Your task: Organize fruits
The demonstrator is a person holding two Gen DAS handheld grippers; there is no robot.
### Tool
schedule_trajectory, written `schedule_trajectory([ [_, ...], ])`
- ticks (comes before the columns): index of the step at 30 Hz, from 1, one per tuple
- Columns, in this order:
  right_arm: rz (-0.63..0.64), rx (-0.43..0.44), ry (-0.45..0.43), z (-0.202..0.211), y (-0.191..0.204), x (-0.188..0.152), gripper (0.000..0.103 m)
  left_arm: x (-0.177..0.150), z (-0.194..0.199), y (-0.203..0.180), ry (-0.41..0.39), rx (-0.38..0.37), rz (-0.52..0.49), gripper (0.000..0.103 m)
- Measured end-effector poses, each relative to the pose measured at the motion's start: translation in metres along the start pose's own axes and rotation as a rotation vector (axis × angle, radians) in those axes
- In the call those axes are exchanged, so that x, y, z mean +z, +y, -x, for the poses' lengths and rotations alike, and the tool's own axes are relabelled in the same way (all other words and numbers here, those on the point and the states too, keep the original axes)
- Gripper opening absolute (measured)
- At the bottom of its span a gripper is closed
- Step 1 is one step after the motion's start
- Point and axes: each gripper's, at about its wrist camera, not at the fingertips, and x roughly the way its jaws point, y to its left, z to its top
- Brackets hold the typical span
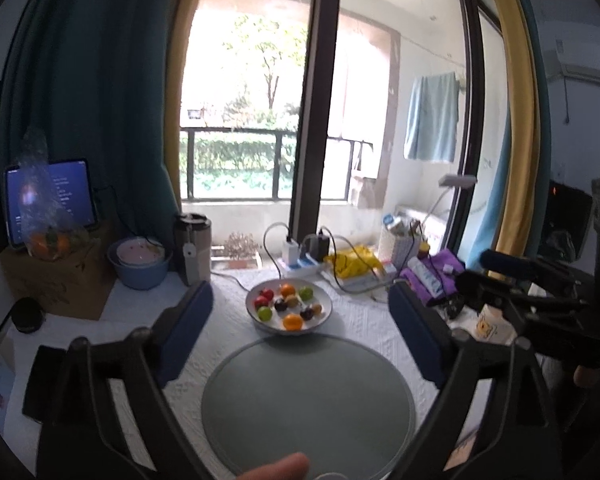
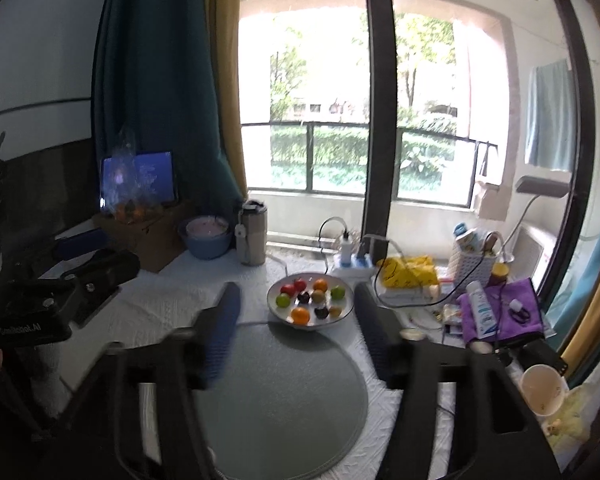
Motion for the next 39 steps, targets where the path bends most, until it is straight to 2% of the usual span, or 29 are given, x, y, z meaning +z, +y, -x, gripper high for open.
schedule_trajectory([
  [5,-0.005,-0.021,-0.018,0.006,-0.002,0.003,0.068,0.003,0.002,0.0,0.001,0.069,-0.005,0.091],
  [39,-0.021,-0.025,-0.008,-0.002,-0.003,0.001,0.068,-0.007,0.0,0.001,0.035,0.062,-0.016,0.091],
])
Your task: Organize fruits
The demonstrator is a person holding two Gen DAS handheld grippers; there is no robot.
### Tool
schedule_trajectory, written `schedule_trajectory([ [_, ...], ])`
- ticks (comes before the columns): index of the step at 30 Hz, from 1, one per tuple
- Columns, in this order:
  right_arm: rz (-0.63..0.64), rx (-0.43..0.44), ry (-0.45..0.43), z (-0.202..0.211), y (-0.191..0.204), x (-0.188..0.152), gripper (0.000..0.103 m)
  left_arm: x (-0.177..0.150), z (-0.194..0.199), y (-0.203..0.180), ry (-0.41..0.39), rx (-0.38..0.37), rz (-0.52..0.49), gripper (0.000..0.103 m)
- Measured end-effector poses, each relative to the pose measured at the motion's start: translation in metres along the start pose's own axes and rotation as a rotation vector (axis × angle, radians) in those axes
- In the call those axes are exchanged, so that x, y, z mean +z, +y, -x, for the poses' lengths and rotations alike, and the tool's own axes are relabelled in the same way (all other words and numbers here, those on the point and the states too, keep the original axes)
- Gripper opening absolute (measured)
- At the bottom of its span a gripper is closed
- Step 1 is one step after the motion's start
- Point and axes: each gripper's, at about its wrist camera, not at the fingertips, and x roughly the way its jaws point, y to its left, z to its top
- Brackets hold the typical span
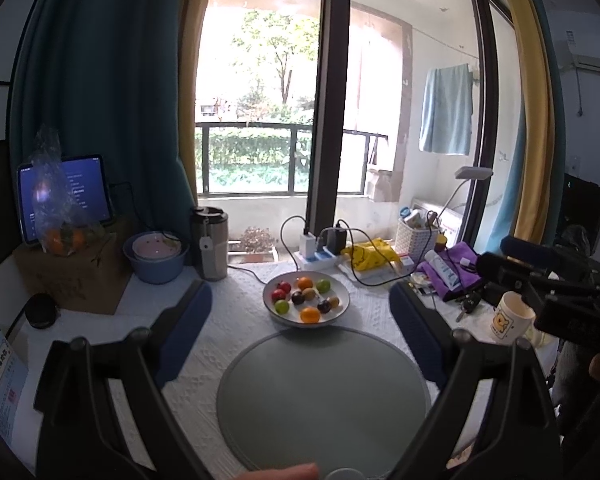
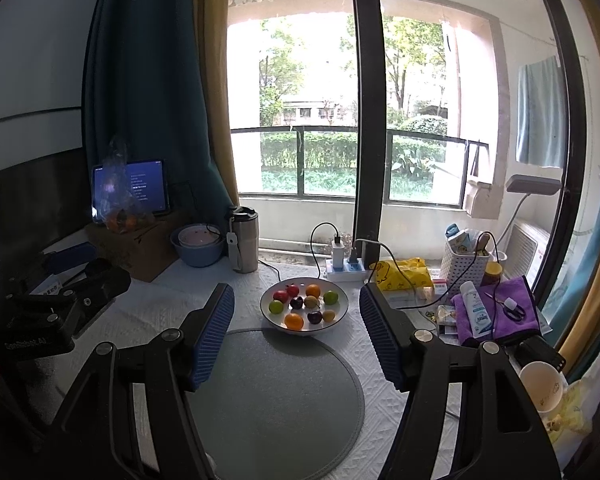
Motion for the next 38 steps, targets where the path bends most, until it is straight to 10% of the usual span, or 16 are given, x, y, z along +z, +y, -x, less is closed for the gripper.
schedule_trajectory([
  [38,-0.022,-0.01,0.029,-0.024,-0.01,-0.007,0.068,-0.009,-0.022,-0.001,0.029,-0.02,0.0,0.092],
])
